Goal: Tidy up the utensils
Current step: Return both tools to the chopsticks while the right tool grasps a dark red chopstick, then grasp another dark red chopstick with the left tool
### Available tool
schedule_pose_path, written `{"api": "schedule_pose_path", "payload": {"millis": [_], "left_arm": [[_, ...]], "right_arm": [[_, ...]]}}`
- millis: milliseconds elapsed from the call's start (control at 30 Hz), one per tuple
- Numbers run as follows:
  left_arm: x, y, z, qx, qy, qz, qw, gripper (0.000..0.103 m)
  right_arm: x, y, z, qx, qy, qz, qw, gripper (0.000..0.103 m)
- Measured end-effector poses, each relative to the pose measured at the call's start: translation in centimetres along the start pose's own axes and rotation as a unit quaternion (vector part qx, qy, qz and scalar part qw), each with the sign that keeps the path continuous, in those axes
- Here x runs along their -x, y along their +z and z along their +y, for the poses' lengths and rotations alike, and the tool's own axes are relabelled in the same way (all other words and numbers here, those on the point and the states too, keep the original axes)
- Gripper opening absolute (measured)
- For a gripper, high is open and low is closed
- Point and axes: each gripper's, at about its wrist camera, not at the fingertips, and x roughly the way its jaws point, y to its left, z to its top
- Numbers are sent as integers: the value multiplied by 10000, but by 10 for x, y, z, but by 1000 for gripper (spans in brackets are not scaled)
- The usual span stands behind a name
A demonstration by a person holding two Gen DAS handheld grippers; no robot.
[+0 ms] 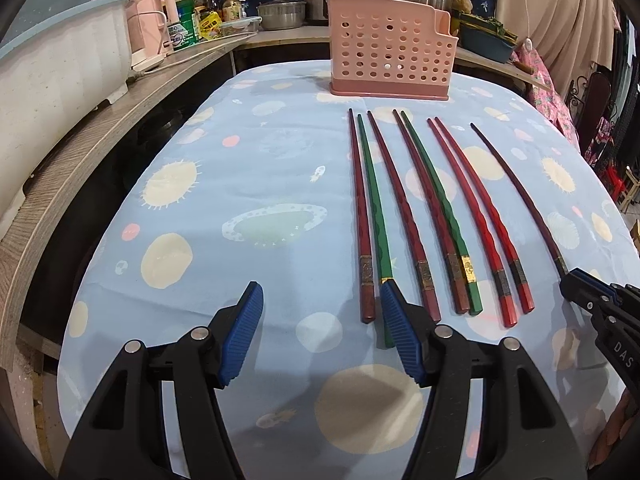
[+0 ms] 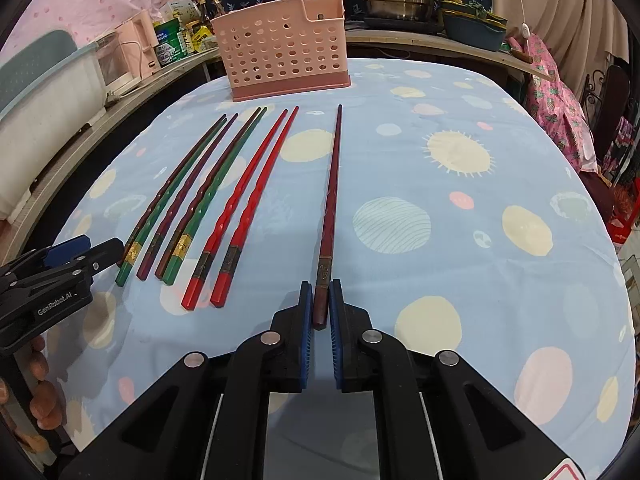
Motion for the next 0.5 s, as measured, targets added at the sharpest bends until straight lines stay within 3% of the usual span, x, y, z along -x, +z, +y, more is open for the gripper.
{"api": "schedule_pose_path", "payload": {"millis": [333, 433, 500], "left_arm": [[-7, 1, 2, 79, -107, 60, 9999, 47], [-11, 1, 1, 116, -223, 157, 9996, 29], [-12, 1, 1, 121, -192, 145, 9996, 25]], "right_arm": [[0, 0, 0, -12, 9, 1, 10000, 8], [0, 0, 0, -14, 11, -1, 10000, 8], [1, 0, 0, -19, 16, -1, 10000, 8]]}}
